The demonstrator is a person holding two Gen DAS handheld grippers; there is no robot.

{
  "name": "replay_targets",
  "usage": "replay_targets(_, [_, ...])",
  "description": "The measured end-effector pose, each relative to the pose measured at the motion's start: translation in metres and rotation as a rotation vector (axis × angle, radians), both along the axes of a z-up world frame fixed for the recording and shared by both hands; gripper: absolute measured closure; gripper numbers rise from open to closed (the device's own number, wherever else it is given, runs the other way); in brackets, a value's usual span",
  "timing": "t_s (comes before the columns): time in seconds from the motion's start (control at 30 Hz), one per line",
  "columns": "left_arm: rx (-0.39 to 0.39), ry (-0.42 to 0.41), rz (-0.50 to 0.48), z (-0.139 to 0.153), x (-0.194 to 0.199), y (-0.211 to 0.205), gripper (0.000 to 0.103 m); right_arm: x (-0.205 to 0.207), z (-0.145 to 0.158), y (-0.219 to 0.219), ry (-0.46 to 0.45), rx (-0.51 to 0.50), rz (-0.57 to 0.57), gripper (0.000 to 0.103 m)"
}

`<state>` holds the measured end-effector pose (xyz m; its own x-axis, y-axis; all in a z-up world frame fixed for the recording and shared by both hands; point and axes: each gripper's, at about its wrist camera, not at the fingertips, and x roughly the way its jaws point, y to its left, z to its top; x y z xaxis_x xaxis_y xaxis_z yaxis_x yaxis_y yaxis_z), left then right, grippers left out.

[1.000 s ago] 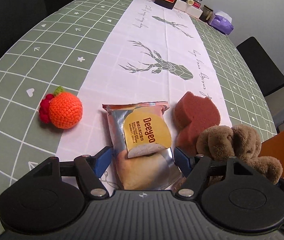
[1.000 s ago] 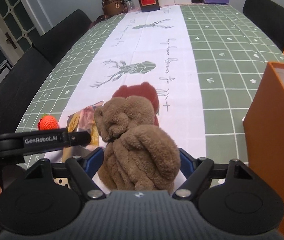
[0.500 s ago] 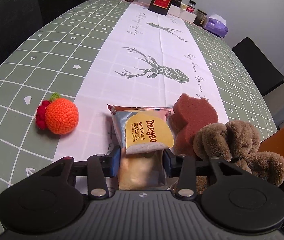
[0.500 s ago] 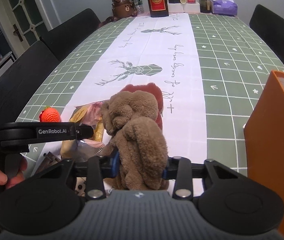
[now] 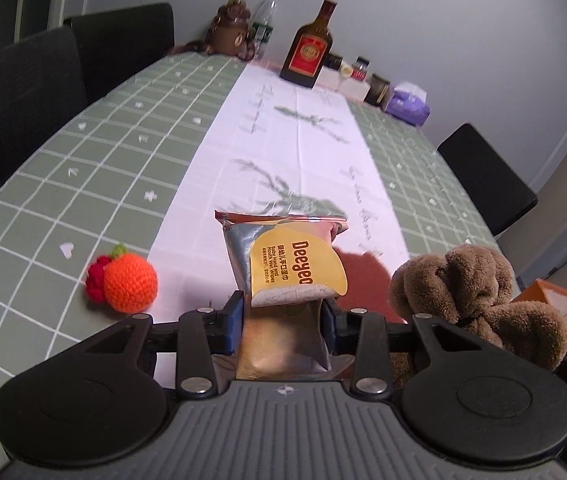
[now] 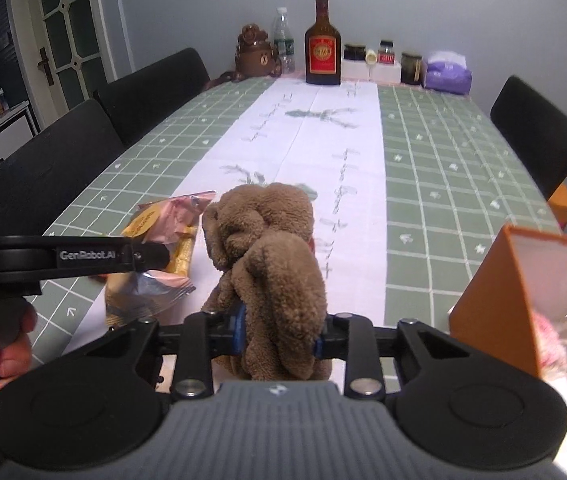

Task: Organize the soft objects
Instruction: 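Grasp the Deego snack bag with the left gripper while the right grasps the brown plush bear, then carry the snack bag and plush bear into the orange box with both grippers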

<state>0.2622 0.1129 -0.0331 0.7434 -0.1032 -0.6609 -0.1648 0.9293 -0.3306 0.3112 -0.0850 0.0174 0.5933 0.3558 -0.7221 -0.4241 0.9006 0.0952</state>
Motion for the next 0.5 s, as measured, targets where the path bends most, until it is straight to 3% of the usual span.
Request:
replay_targets(0.23, [0.037, -0.119, -0.004, 0.043, -0.027, -0.010, 0.060, -0.018, 0.036, -0.012, -0.087, 0.014, -0.009, 0.074])
replay_targets(0.5, [0.032, -0.190, -0.099, 0.084, -0.073, -0.044, 0.060, -0.053, 0.068, -0.044, -0.136, 0.041, 0.026, 0.074])
